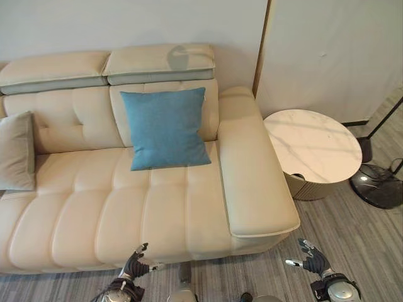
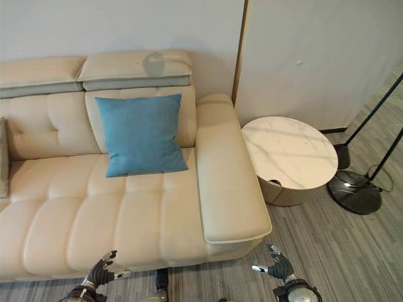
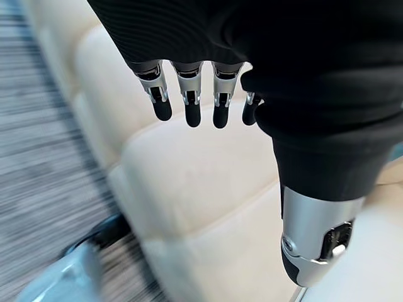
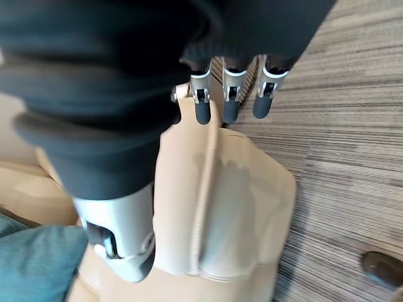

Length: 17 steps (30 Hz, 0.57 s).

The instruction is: Pick up all the scattered cushions and arrange them neatly on the sofa.

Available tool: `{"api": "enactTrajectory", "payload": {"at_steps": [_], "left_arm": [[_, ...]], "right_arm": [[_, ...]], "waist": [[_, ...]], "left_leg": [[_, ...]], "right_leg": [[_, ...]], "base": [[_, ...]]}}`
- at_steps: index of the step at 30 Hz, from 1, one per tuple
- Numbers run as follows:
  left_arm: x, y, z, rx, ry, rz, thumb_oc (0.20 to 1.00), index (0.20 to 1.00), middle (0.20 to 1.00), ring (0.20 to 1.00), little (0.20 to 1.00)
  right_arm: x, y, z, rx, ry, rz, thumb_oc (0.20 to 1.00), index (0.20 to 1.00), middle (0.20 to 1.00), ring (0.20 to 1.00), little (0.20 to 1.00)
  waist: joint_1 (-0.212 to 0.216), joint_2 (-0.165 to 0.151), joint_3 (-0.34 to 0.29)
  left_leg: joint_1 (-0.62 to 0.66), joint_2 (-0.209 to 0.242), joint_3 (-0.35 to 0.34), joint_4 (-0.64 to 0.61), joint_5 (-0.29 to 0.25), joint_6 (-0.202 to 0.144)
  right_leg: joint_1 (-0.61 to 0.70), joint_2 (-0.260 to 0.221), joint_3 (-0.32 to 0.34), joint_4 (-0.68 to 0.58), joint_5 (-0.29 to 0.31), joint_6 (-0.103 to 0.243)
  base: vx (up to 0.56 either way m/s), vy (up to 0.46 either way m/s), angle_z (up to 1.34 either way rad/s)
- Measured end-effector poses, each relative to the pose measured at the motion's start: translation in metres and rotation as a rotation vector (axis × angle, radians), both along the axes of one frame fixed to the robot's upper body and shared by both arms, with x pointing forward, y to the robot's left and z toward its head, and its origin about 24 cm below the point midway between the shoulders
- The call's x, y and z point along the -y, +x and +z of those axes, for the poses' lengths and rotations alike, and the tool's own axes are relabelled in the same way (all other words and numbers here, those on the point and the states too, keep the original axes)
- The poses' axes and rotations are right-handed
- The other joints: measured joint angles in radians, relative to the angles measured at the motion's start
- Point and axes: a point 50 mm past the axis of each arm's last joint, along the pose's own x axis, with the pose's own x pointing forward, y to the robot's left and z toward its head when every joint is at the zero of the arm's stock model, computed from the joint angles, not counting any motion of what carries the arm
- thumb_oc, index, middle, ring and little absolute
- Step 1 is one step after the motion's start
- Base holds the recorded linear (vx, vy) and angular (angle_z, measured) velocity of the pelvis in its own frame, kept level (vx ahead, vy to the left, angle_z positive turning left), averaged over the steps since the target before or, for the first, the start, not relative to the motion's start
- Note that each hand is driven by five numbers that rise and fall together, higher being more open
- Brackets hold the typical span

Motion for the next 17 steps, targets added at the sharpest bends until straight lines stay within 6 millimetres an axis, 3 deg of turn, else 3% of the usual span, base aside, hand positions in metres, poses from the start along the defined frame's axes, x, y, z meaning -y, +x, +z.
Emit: {"api": "enactTrajectory", "payload": {"at_steps": [2, 4, 6, 9, 10, 12, 14, 17], "left_arm": [[-0.001, -0.001, -0.001, -0.007, 0.003, 0.007, 1.000, 1.000, 1.000, 1.000, 1.000], [-0.005, 0.001, 0.001, 0.000, 0.011, 0.013, 1.000, 1.000, 1.000, 1.000, 1.000], [-0.007, 0.005, 0.003, 0.012, 0.014, 0.020, 1.000, 1.000, 1.000, 1.000, 1.000], [-0.006, 0.015, 0.007, 0.037, 0.013, 0.014, 1.000, 1.000, 1.000, 1.000, 1.000], [-0.005, 0.016, 0.007, 0.040, 0.011, 0.011, 1.000, 1.000, 1.000, 1.000, 1.000], [-0.008, 0.018, 0.008, 0.045, 0.017, 0.012, 1.000, 1.000, 1.000, 1.000, 1.000], [-0.009, 0.009, 0.005, 0.019, 0.020, 0.020, 1.000, 1.000, 1.000, 1.000, 1.000], [-0.012, -0.001, 0.002, -0.006, 0.019, 0.039, 1.000, 1.000, 1.000, 1.000, 1.000]], "right_arm": [[0.003, -0.004, 0.000, -0.008, -0.020, 0.001, 1.000, 1.000, 1.000, 1.000, 1.000], [0.003, -0.005, 0.000, -0.006, -0.023, 0.002, 1.000, 1.000, 1.000, 1.000, 1.000], [0.002, -0.004, 0.000, -0.008, -0.022, 0.009, 1.000, 1.000, 1.000, 1.000, 1.000], [0.000, 0.000, 0.000, -0.002, -0.016, 0.007, 1.000, 1.000, 1.000, 1.000, 1.000], [0.001, 0.000, -0.001, -0.006, -0.017, 0.005, 1.000, 1.000, 1.000, 1.000, 1.000], [-0.004, -0.001, -0.004, -0.016, 0.000, 0.005, 1.000, 1.000, 1.000, 1.000, 1.000], [-0.005, -0.005, -0.006, -0.028, -0.001, 0.012, 1.000, 1.000, 1.000, 1.000, 1.000], [-0.006, -0.008, -0.008, -0.042, -0.003, 0.012, 1.000, 1.000, 1.000, 1.000, 1.000]], "waist": [[-0.011, -0.046, 0.002], [-0.021, -0.085, 0.007], [-0.036, -0.093, 0.014], [-0.037, -0.105, 0.019], [-0.038, -0.097, 0.019], [-0.040, -0.101, 0.018], [-0.039, -0.107, -0.009], [-0.038, -0.087, -0.018]], "left_leg": [[-0.004, -0.094, -0.028, 0.114, -0.009, 0.007], [0.037, -0.149, -0.034, 0.188, -0.026, 0.017], [0.077, -0.157, -0.073, 0.190, -0.018, 0.028], [0.105, -0.150, -0.071, 0.115, -0.019, 0.036], [0.121, -0.144, -0.071, 0.087, -0.030, 0.055], [0.129, -0.151, -0.070, 0.057, -0.041, 0.065], [0.146, -0.156, -0.054, 0.023, -0.040, 0.064], [0.153, -0.160, -0.048, 0.005, -0.022, 0.070]], "right_leg": [[-0.010, -0.059, -0.019, -0.020, 0.029, -0.014], [0.000, -0.086, -0.017, -0.035, 0.046, -0.004], [-0.008, -0.085, -0.019, -0.018, 0.046, 0.001], [-0.022, -0.072, -0.019, -0.016, 0.040, 0.029], [-0.020, -0.063, -0.022, -0.014, 0.036, 0.038], [-0.019, -0.069, -0.007, -0.010, 0.027, 0.038], [-0.011, -0.070, 0.011, -0.039, 0.032, 0.046], [0.001, -0.075, 0.012, -0.074, 0.066, 0.061]], "base": [[-0.31, 0.002, 0.16], [-0.14, 0.010, 0.21], [-0.06, 0.037, 0.11], [0.02, 0.084, 0.06], [0.04, 0.095, 0.09], [0.04, 0.105, 0.04], [0.02, 0.062, -0.05], [0.01, 0.062, -0.03]]}}
